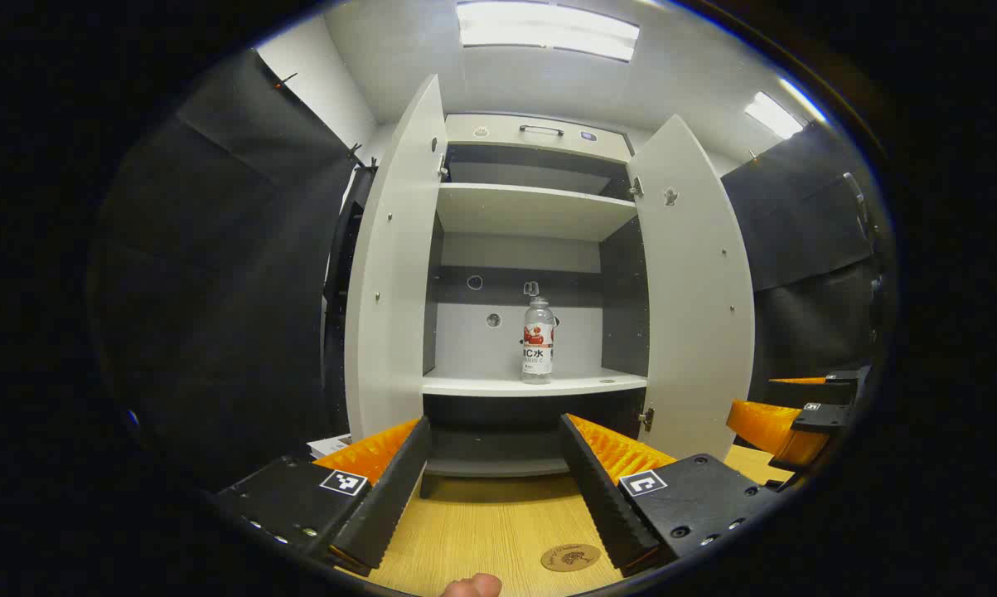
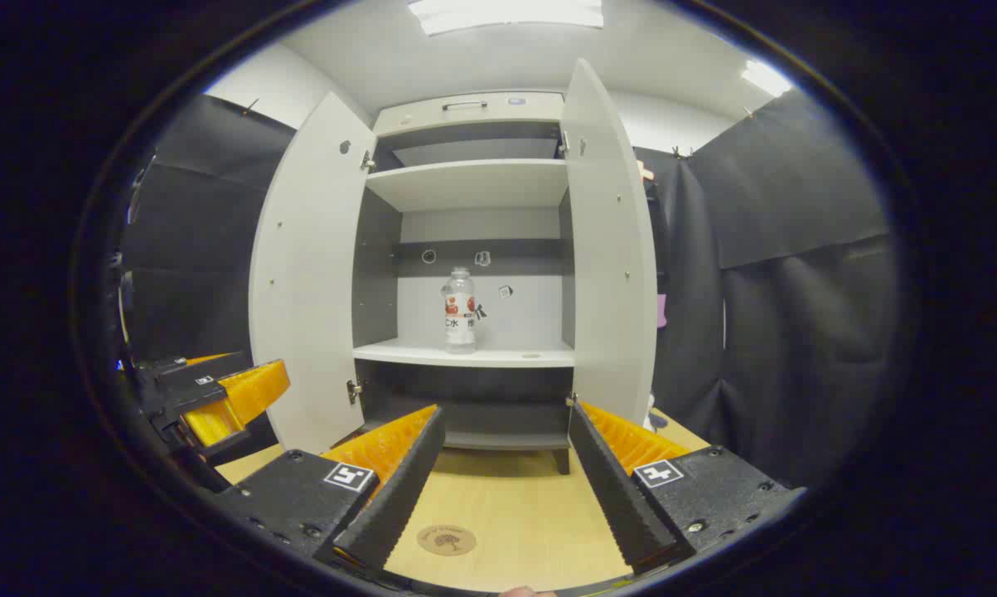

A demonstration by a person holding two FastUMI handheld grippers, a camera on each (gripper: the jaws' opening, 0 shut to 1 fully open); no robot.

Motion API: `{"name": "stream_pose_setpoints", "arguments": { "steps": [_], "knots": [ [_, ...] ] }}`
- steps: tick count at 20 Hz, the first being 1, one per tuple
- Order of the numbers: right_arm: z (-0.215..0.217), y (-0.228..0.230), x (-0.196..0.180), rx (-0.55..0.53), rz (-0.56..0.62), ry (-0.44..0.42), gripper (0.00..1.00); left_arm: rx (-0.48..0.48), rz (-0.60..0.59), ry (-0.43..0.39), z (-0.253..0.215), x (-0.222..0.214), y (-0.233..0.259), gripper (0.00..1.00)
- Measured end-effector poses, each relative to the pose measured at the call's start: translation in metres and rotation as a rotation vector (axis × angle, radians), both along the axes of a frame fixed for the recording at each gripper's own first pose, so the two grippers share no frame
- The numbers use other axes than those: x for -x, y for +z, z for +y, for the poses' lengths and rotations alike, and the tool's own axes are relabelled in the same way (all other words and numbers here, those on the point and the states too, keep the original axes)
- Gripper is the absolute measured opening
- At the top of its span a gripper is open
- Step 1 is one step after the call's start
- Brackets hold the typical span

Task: Grasp the bottle in the cabinet with the left hand and place it on the coaster, then close the right door with the right hand and the left door with the left hand.

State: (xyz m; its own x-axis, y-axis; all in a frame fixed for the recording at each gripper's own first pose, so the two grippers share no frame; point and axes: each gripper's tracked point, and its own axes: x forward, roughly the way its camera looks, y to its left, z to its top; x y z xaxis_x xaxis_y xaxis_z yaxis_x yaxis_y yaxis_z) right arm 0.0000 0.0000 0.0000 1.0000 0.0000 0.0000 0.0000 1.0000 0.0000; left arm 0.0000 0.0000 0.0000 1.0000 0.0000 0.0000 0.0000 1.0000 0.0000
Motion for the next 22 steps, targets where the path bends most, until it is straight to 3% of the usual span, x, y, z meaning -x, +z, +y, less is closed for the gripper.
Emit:
{"name": "stream_pose_setpoints", "arguments": {
  "steps": [2, 8, 10, 11, 17, 22],
  "knots": [
    [-0.003, -0.007, -0.001, -0.002, 0.011, -0.008, 0.99, 0.003, 0.007, 0.003, 0.0, -0.003, -0.003, 0.94],
    [-0.008, -0.01, -0.003, 0.005, 0.014, -0.022, 0.99, 0.0, 0.029, 0.011, -0.002, -0.012, -0.011, 0.99],
    [-0.009, -0.012, -0.004, 0.004, 0.019, -0.02, 0.99, -0.012, 0.02, 0.017, -0.002, -0.014, -0.009, 0.91],
    [-0.009, -0.013, -0.006, 0.002, 0.023, -0.021, 0.99, -0.018, 0.018, 0.018, -0.002, -0.016, -0.009, 0.95],
    [-0.006, -0.017, -0.011, -0.004, 0.038, -0.014, 0.99, -0.023, 0.006, 0.007, -0.004, -0.025, -0.006, 0.95],
    [-0.002, -0.017, -0.009, 0.001, 0.039, 0.005, 0.99, -0.032, 0.008, -0.051, -0.017, -0.056, 0.01, 0.95]
  ]
}}
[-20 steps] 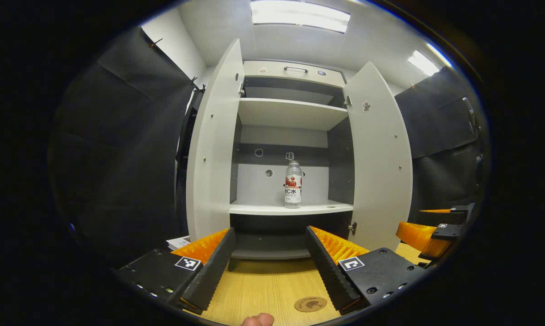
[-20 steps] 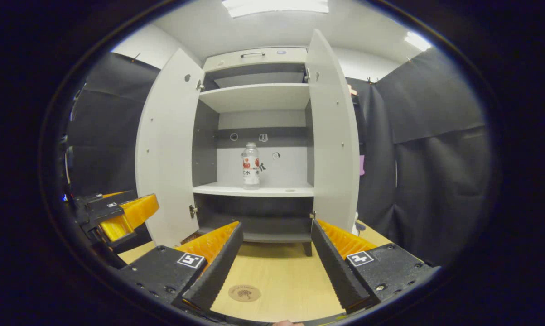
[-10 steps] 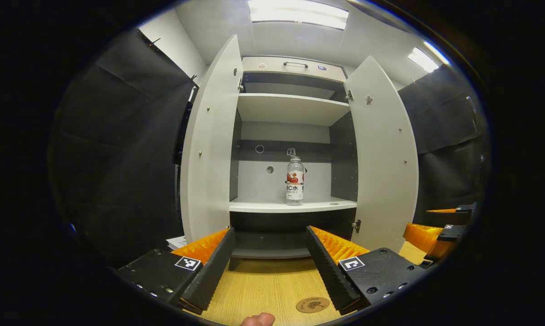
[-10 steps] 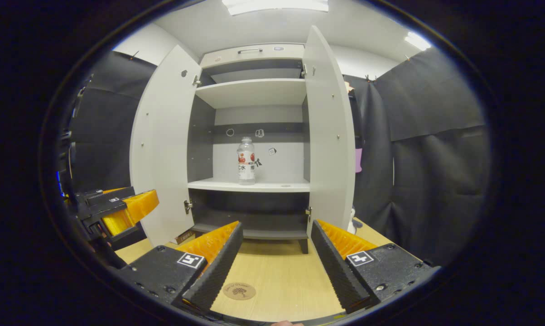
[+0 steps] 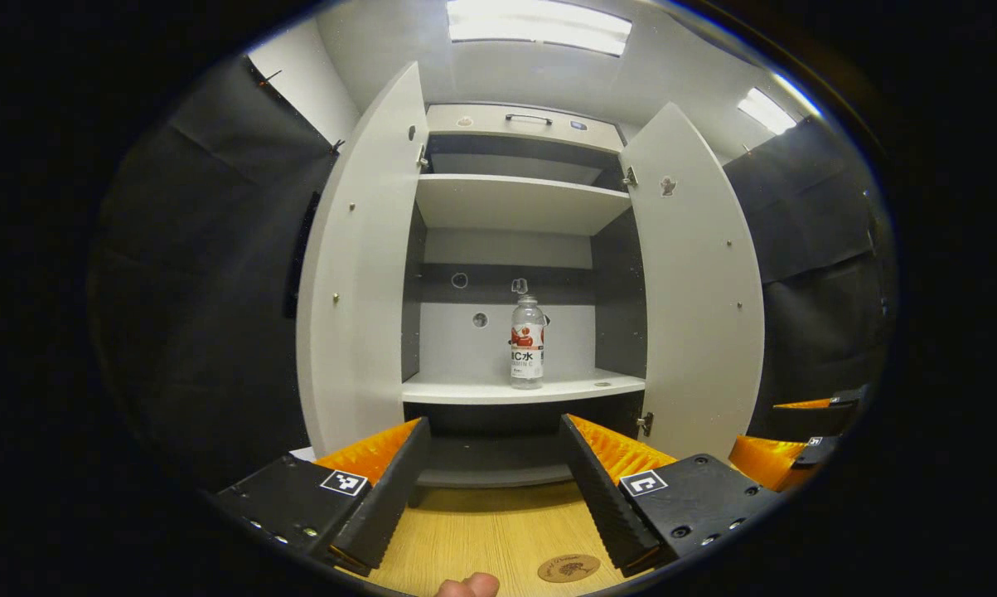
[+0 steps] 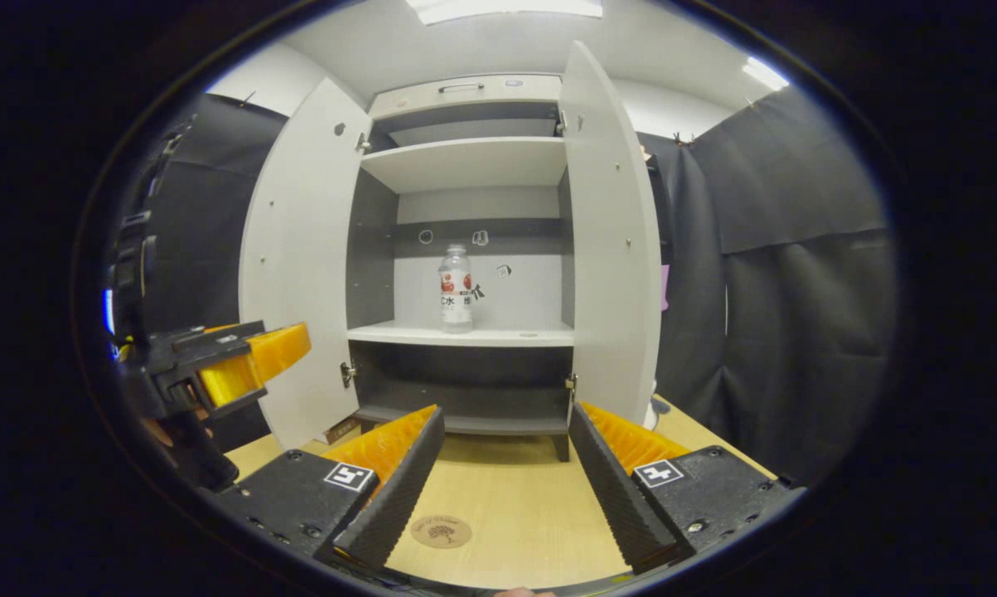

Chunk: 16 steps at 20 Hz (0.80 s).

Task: Grasp the bottle in the cabinet with the left hand and place it on the coaster, then close the right door with the right hand and the left door with the left hand.

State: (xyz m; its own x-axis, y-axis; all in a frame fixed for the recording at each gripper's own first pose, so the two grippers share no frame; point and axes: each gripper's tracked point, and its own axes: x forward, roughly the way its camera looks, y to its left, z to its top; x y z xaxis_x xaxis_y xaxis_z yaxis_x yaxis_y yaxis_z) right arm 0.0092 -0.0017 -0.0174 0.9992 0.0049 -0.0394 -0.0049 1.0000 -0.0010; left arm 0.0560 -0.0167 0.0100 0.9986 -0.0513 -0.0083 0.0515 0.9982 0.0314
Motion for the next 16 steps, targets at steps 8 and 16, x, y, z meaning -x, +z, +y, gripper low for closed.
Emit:
{"name": "stream_pose_setpoints", "arguments": {
  "steps": [8, 16],
  "knots": [
    [-0.004, -0.004, 0.008, -0.012, 0.011, -0.021, 0.99, 0.016, -0.011, -0.119, -0.039, -0.101, 0.026, 0.94],
    [-0.03, 0.003, 0.011, -0.017, 0.023, -0.11, 0.99, -0.059, 0.017, -0.131, -0.047, -0.239, 0.029, 0.95]
  ]
}}
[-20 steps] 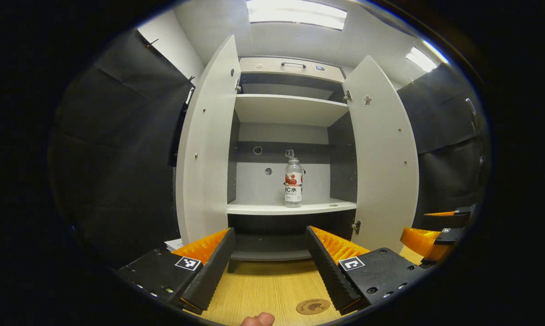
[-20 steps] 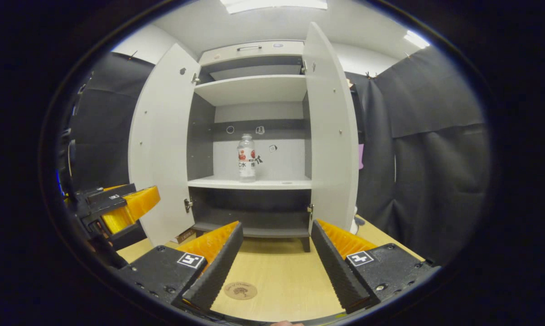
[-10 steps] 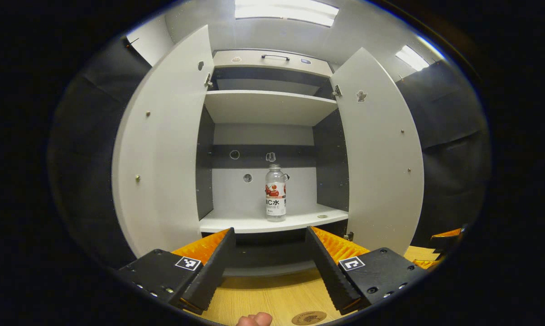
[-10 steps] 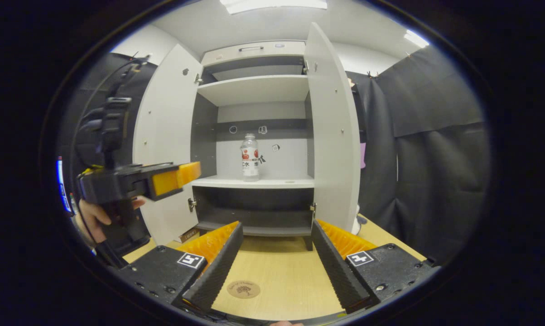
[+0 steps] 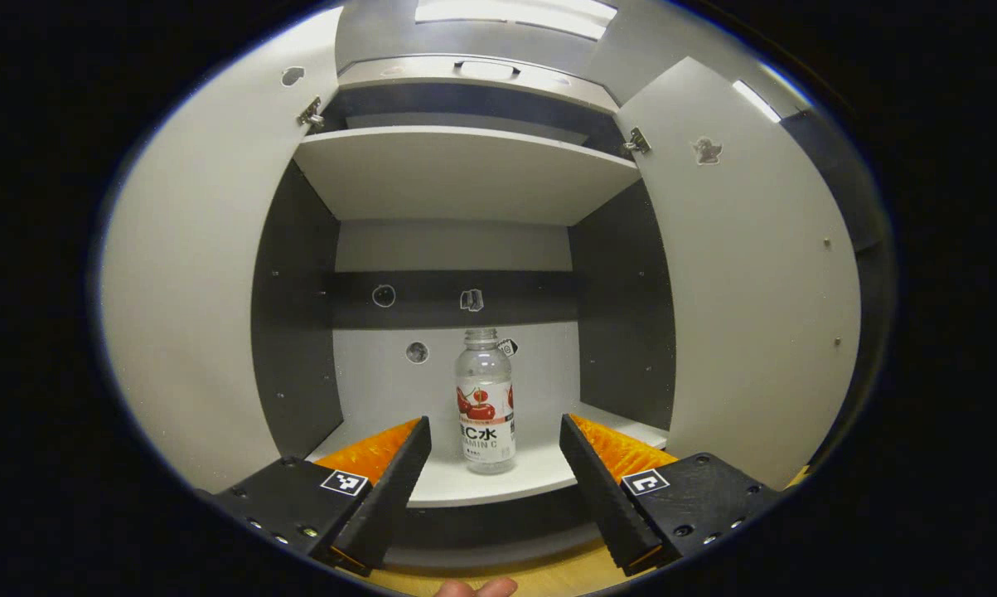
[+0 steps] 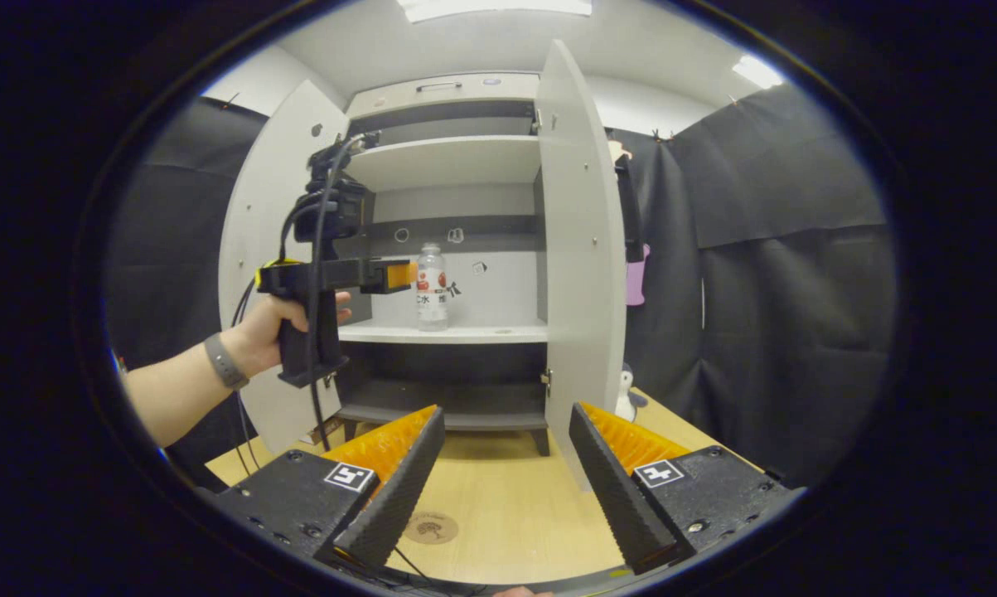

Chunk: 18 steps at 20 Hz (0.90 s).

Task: Grasp the bottle in the cabinet with the left hand and place it on the coaster, then close the right door with the right hand and the left door with the left hand.

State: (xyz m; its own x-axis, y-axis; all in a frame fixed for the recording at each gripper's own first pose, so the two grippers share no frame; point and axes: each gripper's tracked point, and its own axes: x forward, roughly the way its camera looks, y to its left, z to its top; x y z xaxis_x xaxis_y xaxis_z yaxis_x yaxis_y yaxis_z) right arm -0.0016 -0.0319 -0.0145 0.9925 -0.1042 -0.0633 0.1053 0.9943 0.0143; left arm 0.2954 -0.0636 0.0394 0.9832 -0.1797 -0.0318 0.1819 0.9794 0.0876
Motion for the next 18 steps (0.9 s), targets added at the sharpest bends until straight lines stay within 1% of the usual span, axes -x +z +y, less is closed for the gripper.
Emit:
{"name": "stream_pose_setpoints", "arguments": {
  "steps": [1, 2, 3, 5, 8, 12, 14, 16, 18],
  "knots": [
    [-0.005, 0.0, -0.001, 0.0, 0.003, -0.013, 0.99, -0.008, 0.012, -0.002, -0.004, -0.014, -0.003, 0.95],
    [-0.01, 0.0, -0.001, 0.0, 0.005, -0.027, 0.99, -0.011, 0.028, -0.001, -0.004, -0.029, -0.007, 0.92],
    [-0.014, 0.001, -0.001, -0.002, 0.005, -0.04, 0.99, -0.011, 0.042, 0.002, -0.005, -0.042, -0.012, 0.95],
    [-0.022, 0.005, -0.001, -0.009, 0.0, -0.062, 0.99, -0.011, 0.05, 0.019, -0.003, -0.068, -0.016, 0.97],
    [-0.032, 0.006, -0.004, -0.02, -0.002, -0.087, 0.99, -0.02, 0.074, 0.053, 0.003, -0.095, -0.027, 0.96],
    [-0.042, 0.003, -0.007, -0.037, 0.011, -0.106, 0.99, 0.013, 0.099, 0.072, 0.006, -0.118, -0.035, 0.96],
    [-0.046, 0.003, -0.009, -0.035, 0.012, -0.116, 0.99, 0.022, 0.109, 0.066, 0.003, -0.125, -0.039, 0.96],
    [-0.049, 0.002, -0.009, -0.029, 0.017, -0.122, 0.99, 0.015, 0.091, 0.059, 0.0, -0.134, -0.039, 0.96],
    [-0.052, 0.001, -0.009, -0.027, 0.019, -0.13, 0.99, 0.01, 0.095, 0.046, -0.005, -0.138, -0.042, 0.89]
  ]
}}
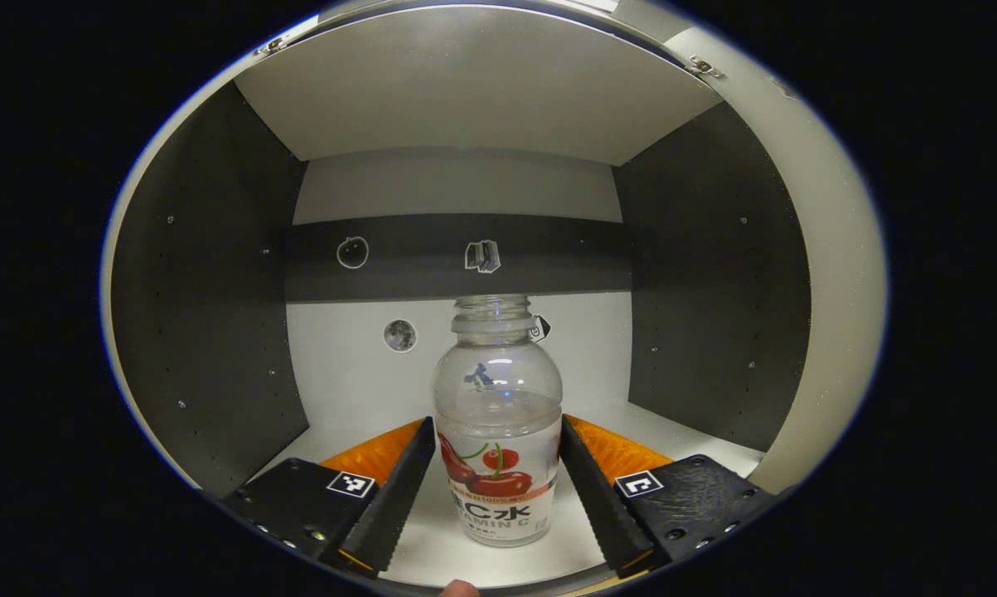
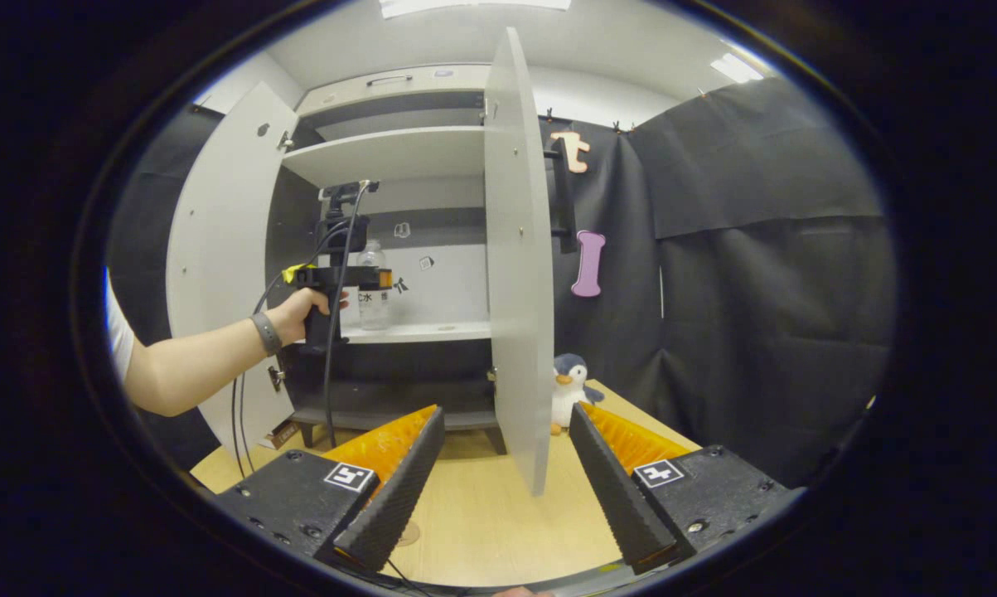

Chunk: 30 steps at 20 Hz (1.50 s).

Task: Grasp the bottle in the cabinet with the left hand and place it on the coaster, then close the right door with the right hand and the left door with the left hand.

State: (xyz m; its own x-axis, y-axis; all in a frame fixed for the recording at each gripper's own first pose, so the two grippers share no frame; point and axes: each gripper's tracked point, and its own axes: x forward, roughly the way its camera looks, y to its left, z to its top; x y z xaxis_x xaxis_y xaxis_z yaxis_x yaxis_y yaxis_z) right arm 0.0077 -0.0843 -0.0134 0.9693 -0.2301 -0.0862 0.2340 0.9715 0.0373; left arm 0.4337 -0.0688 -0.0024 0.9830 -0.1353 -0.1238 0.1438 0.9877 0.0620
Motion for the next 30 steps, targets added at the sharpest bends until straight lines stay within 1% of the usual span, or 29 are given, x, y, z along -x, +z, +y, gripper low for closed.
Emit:
{"name": "stream_pose_setpoints", "arguments": {
  "steps": [1, 3, 5, 6, 7, 8, 11, 12, 13, 14, 15, 16, 17, 18, 20, 21, 22, 23, 24, 25, 27, 28, 29, 30],
  "knots": [
    [-0.001, -0.001, 0.0, 0.0, 0.0, -0.004, 0.99, 0.004, -0.001, -0.009, -0.002, -0.002, -0.001, 0.81],
    [-0.002, -0.001, 0.001, -0.001, -0.001, -0.01, 0.99, 0.025, -0.003, -0.033, -0.008, -0.001, 0.0, 0.76],
    [-0.002, -0.003, 0.001, -0.003, 0.0, -0.01, 0.99, 0.033, -0.01, -0.034, -0.008, 0.0, 0.003, 0.73],
    [-0.001, -0.002, 0.0, -0.004, 0.0, -0.008, 0.99, 0.037, -0.016, -0.039, -0.008, 0.002, 0.006, 0.72],
    [0.0, -0.003, 0.0, -0.004, 0.001, -0.006, 0.99, 0.038, -0.025, -0.04, -0.007, 0.004, 0.01, 0.76],
    [0.001, -0.003, -0.001, -0.003, 0.001, -0.002, 0.99, 0.04, -0.036, -0.041, -0.005, 0.007, 0.015, 0.73],
    [0.006, -0.002, -0.004, -0.001, -0.003, 0.014, 0.99, 0.051, -0.055, -0.062, -0.004, 0.025, 0.032, 0.73],
    [0.007, -0.001, -0.005, 0.003, -0.005, 0.02, 0.94, 0.044, -0.062, -0.065, -0.002, 0.034, 0.037, 0.73],
    [0.009, -0.001, -0.007, 0.008, -0.007, 0.026, 0.99, 0.028, -0.083, -0.062, 0.001, 0.043, 0.044, 0.72],
    [0.011, 0.001, -0.008, 0.012, -0.011, 0.033, 0.99, 0.009, -0.108, -0.058, 0.005, 0.054, 0.051, 0.77],
    [0.012, 0.002, -0.009, 0.017, -0.014, 0.039, 0.99, -0.002, -0.126, -0.062, 0.006, 0.067, 0.056, 0.72],
    [0.014, 0.004, -0.01, 0.019, -0.018, 0.045, 0.99, -0.003, -0.135, -0.073, 0.005, 0.081, 0.058, 0.72],
    [0.015, 0.004, -0.011, 0.019, -0.02, 0.051, 0.99, 0.004, -0.132, -0.088, 0.003, 0.094, 0.058, 0.76],
    [0.017, 0.005, -0.012, 0.018, -0.023, 0.057, 0.99, 0.01, -0.128, -0.099, 0.002, 0.108, 0.058, 0.72],
    [0.021, 0.006, -0.012, 0.015, -0.027, 0.07, 0.99, 0.009, -0.124, -0.117, 0.002, 0.134, 0.052, 0.72],
    [0.024, 0.007, -0.012, 0.015, -0.032, 0.079, 0.95, 0.013, -0.121, -0.126, 0.0, 0.146, 0.05, 0.72],
    [0.026, 0.009, -0.012, 0.017, -0.037, 0.086, 0.94, 0.024, -0.119, -0.136, -0.003, 0.16, 0.046, 0.73],
    [0.028, 0.01, -0.012, 0.02, -0.039, 0.092, 0.94, 0.038, -0.121, -0.145, -0.006, 0.172, 0.044, 0.72],
    [0.031, 0.01, -0.012, 0.021, -0.039, 0.1, 0.99, 0.053, -0.12, -0.146, -0.007, 0.184, 0.04, 0.7],
    [0.034, 0.01, -0.012, 0.021, -0.037, 0.11, 0.99, 0.069, -0.119, -0.142, -0.007, 0.196, 0.036, 0.72],
    [0.038, 0.011, -0.01, 0.019, -0.034, 0.126, 0.99, 0.088, -0.123, -0.134, -0.008, 0.219, 0.026, 0.73],
    [0.041, 0.012, -0.009, 0.022, -0.035, 0.13, 0.94, 0.085, -0.119, -0.126, -0.007, 0.228, 0.017, 0.72],
    [0.042, 0.014, -0.009, 0.029, -0.039, 0.133, 0.99, 0.082, -0.11, -0.119, -0.007, 0.239, 0.005, 0.72],
    [0.043, 0.016, -0.007, 0.036, -0.043, 0.133, 0.99, 0.081, -0.101, -0.111, -0.006, 0.249, -0.008, 0.72]
  ]
}}
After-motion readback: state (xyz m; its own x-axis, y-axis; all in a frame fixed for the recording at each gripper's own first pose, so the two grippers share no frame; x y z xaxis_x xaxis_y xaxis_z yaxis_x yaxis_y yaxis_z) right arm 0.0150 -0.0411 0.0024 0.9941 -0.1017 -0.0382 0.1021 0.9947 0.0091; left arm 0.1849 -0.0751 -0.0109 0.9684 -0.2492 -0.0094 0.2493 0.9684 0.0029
